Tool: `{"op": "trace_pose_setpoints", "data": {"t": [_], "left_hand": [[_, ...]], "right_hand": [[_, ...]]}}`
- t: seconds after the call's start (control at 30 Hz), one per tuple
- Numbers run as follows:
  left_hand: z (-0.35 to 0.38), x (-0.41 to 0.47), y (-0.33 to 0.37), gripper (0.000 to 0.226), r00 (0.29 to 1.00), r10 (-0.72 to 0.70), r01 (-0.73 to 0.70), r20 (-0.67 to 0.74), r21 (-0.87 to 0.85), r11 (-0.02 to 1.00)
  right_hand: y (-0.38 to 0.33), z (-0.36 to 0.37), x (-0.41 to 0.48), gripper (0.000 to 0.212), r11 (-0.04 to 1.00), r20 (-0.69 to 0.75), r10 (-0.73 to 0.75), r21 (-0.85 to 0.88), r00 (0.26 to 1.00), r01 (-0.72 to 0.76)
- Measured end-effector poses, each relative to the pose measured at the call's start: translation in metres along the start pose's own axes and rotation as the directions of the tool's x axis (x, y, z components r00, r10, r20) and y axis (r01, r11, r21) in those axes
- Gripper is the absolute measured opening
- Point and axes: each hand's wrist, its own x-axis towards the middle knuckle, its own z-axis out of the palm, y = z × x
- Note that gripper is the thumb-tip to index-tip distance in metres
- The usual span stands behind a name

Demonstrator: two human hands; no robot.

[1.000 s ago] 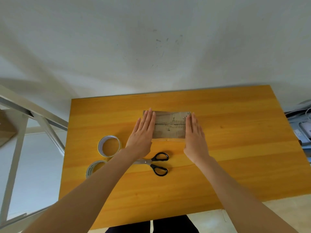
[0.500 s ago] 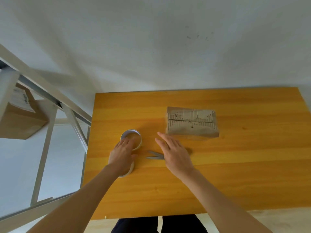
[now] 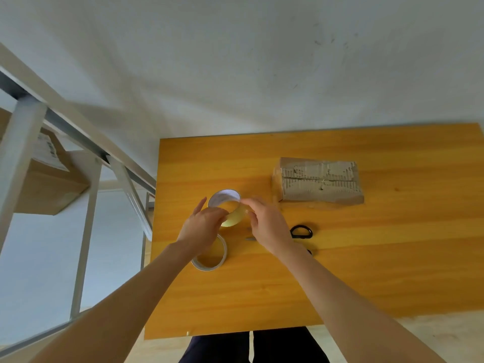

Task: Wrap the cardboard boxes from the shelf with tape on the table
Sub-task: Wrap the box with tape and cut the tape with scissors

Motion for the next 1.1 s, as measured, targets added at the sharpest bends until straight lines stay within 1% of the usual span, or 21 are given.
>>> {"op": "trace_pose_setpoints", "data": {"t": [0.07, 0.17, 0.23, 0.33, 0.4, 0.47, 0.57, 0.67, 0.73, 0.8, 0.83, 0.97, 1.1], "left_hand": [[-0.010, 0.004, 0.003, 0.019, 1.000, 0.008, -0.008, 0.004, -0.106, 0.994], [-0.019, 0.010, 0.006, 0.019, 0.999, 0.034, -0.033, 0.001, -0.185, 0.982], [-0.024, 0.014, 0.009, 0.020, 0.999, 0.044, -0.040, 0.014, -0.247, 0.968], [-0.033, 0.018, 0.017, 0.023, 1.000, 0.023, -0.017, 0.016, -0.313, 0.949], [-0.038, 0.020, 0.021, 0.022, 1.000, 0.002, 0.003, 0.012, -0.360, 0.933], [-0.043, 0.020, 0.025, 0.016, 1.000, -0.010, 0.020, 0.023, -0.447, 0.894], [-0.049, 0.020, 0.029, 0.013, 0.995, -0.037, 0.083, 0.095, -0.539, 0.838], [-0.055, 0.021, 0.032, 0.012, 0.987, -0.047, 0.132, 0.155, -0.603, 0.787], [-0.060, 0.021, 0.037, 0.015, 0.978, -0.059, 0.184, 0.202, -0.687, 0.703], [-0.066, 0.022, 0.042, 0.015, 0.969, -0.055, 0.225, 0.243, -0.759, 0.610], [-0.070, 0.024, 0.044, 0.015, 0.967, -0.041, 0.227, 0.252, -0.775, 0.590], [-0.081, 0.033, 0.050, 0.018, 0.961, 0.029, 0.202, 0.276, -0.768, 0.607], [-0.085, 0.043, 0.049, 0.018, 0.948, 0.079, 0.190, 0.309, -0.744, 0.640]], "right_hand": [[-0.001, -0.006, 0.002, 0.030, 1.000, -0.018, 0.005, 0.007, 1.000, -0.005], [-0.001, -0.015, 0.005, 0.023, 1.000, -0.055, 0.020, 0.020, 0.998, -0.019], [-0.001, -0.021, 0.006, 0.019, 0.999, -0.106, 0.019, 0.050, 0.994, -0.013], [-0.004, -0.031, 0.007, 0.012, 0.995, -0.161, 0.020, 0.097, 0.987, -0.004], [-0.006, -0.038, 0.009, 0.008, 0.994, -0.155, 0.034, 0.107, 0.987, -0.018], [-0.008, -0.046, 0.013, 0.006, 0.993, -0.107, 0.042, 0.116, 0.993, -0.029], [-0.013, -0.063, 0.018, 0.007, 0.991, 0.010, 0.038, 0.131, 0.999, -0.039], [-0.015, -0.084, 0.021, 0.007, 0.976, 0.156, 0.085, 0.185, 0.984, -0.114], [-0.014, -0.097, 0.024, 0.008, 0.961, 0.258, 0.111, 0.218, 0.960, -0.170], [-0.012, -0.106, 0.026, 0.009, 0.949, 0.293, 0.119, 0.248, 0.949, -0.196], [-0.011, -0.111, 0.027, 0.009, 0.945, 0.292, 0.118, 0.262, 0.949, -0.198], [-0.010, -0.123, 0.027, 0.009, 0.923, 0.283, 0.109, 0.328, 0.953, -0.203], [-0.007, -0.133, 0.030, 0.006, 0.919, 0.332, 0.091, 0.334, 0.939, -0.208]]}}
